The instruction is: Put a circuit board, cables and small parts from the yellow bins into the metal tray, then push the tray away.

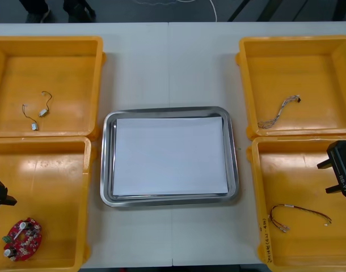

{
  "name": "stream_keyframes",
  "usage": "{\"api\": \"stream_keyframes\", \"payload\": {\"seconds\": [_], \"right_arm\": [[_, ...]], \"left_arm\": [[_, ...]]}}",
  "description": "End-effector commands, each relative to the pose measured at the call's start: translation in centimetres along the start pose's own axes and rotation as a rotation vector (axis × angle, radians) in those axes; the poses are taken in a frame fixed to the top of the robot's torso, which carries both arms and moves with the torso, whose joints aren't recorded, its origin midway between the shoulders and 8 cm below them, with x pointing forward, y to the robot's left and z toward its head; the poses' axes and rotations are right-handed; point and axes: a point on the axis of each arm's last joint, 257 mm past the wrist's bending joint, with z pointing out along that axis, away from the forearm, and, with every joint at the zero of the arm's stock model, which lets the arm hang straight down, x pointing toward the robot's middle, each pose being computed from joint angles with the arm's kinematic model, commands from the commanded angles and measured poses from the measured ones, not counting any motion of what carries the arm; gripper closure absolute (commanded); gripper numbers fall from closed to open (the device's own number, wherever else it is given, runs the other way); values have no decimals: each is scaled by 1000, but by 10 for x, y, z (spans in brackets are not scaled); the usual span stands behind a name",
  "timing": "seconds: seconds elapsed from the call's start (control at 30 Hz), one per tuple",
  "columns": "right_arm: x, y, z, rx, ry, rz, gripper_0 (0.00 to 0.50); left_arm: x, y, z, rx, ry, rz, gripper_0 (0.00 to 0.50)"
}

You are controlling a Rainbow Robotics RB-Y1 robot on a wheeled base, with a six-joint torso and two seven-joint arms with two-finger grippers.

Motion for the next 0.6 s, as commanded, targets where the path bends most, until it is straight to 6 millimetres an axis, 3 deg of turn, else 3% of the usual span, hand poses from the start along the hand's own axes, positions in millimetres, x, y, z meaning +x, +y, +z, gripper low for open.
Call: {"api": "stream_keyframes", "payload": {"seconds": [0.03, 0.17, 0.6], "right_arm": [[-6, -22, 7, 67, -26, 59, 0], [-2, -32, 14, 94, -33, 95, 0], [4, -29, 42, 47, -59, 130, 0]], "left_arm": [[10, 5, 19, -2, 1, -13, 0], [8, 6, 31, 6, -4, 16, 0], [4, 14, 55, 16, -16, 48, 0]]}}
